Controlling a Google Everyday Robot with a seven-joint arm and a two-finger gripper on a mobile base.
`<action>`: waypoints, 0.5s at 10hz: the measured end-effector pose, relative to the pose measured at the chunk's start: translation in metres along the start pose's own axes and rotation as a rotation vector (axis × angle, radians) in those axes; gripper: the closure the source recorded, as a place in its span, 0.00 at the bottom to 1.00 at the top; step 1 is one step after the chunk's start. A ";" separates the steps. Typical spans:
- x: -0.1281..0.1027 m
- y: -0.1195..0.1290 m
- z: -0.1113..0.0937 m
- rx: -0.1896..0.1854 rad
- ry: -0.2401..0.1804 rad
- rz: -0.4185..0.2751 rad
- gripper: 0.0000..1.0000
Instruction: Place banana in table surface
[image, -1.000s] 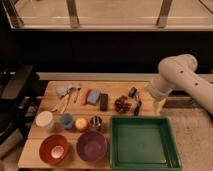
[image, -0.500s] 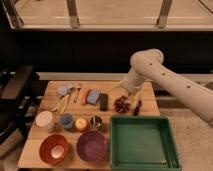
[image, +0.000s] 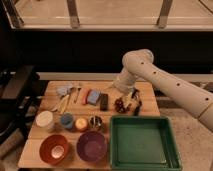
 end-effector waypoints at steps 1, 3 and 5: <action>0.000 0.000 0.000 0.001 0.000 0.001 0.20; 0.001 0.000 0.000 0.001 0.001 0.001 0.20; 0.002 -0.011 0.003 -0.008 -0.005 -0.049 0.20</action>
